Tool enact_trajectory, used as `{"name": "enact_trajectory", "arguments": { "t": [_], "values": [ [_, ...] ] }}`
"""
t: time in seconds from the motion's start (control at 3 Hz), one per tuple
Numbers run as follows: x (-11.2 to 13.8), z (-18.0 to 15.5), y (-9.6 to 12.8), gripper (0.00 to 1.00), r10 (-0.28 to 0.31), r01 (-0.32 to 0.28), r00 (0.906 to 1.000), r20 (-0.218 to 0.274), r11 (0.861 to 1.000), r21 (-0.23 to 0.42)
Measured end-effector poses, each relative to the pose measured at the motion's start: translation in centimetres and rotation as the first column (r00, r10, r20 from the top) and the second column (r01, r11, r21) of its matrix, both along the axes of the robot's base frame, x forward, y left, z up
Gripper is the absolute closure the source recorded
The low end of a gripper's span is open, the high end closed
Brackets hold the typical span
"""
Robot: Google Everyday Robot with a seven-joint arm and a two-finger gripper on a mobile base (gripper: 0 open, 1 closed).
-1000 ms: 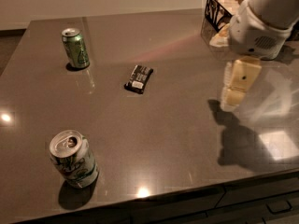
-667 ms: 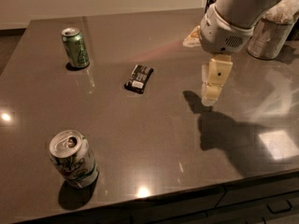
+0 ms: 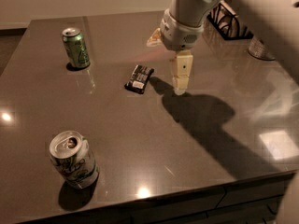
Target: Move rxbar chocolate near 7up can
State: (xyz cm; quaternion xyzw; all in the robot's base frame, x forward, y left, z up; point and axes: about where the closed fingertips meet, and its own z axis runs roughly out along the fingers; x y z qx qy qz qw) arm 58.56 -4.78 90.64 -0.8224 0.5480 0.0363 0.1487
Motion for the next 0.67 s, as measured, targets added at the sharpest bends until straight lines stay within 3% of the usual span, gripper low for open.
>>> {"name": "enact_trajectory", "arguments": {
  "t": [0.67],
  "values": [
    [4.2,-2.4,3.1,0.00,0.161,-0.161,0.9869,-0.005,0.986,-0.035]
  ]
}}
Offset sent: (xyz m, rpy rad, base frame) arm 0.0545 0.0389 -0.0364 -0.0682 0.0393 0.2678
